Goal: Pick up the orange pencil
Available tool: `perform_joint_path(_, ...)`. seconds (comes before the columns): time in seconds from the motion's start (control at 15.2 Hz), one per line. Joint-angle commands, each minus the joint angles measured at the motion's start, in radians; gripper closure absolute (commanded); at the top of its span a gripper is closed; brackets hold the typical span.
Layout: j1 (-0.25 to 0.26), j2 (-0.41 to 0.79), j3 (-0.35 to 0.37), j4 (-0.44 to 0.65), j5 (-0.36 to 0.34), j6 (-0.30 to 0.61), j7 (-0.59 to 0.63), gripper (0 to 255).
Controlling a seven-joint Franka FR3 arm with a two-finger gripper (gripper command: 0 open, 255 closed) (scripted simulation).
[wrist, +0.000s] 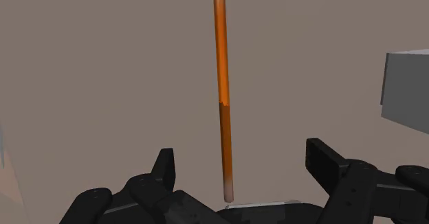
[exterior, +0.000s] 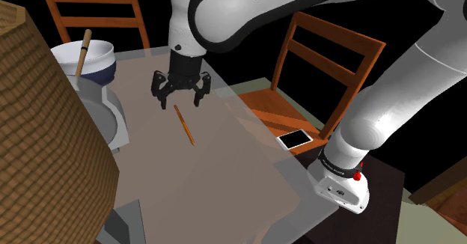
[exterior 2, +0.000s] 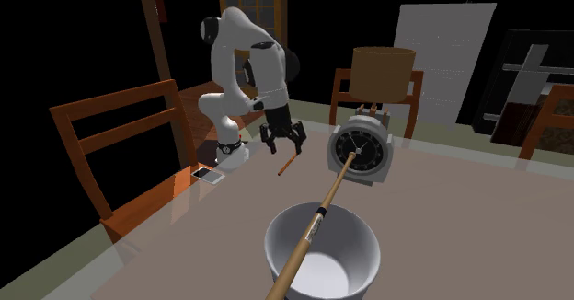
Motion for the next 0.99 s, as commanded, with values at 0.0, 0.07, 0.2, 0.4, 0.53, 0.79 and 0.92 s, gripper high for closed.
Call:
perform_joint_path(0.0,0.0,0.011,0.006,-0.017,-0.001,0.029,0.003,0)
perform_joint_path(0.07,0.0,0.017,0.009,-0.026,-0.002,0.043,0.002,0)
perform_joint_path(0.2,0.0,0.029,0.014,-0.043,-0.004,0.072,0.002,0)
perform_joint_path(0.4,0.0,0.032,0.014,-0.051,-0.003,0.082,-0.001,255)
perform_joint_path(0.53,0.0,0.033,0.014,-0.051,-0.004,0.082,-0.001,255)
perform_joint_path(0.79,0.0,0.032,0.014,-0.051,-0.004,0.082,0.0,255)
perform_joint_path(0.92,0.0,0.031,0.014,-0.051,-0.003,0.081,-0.001,255)
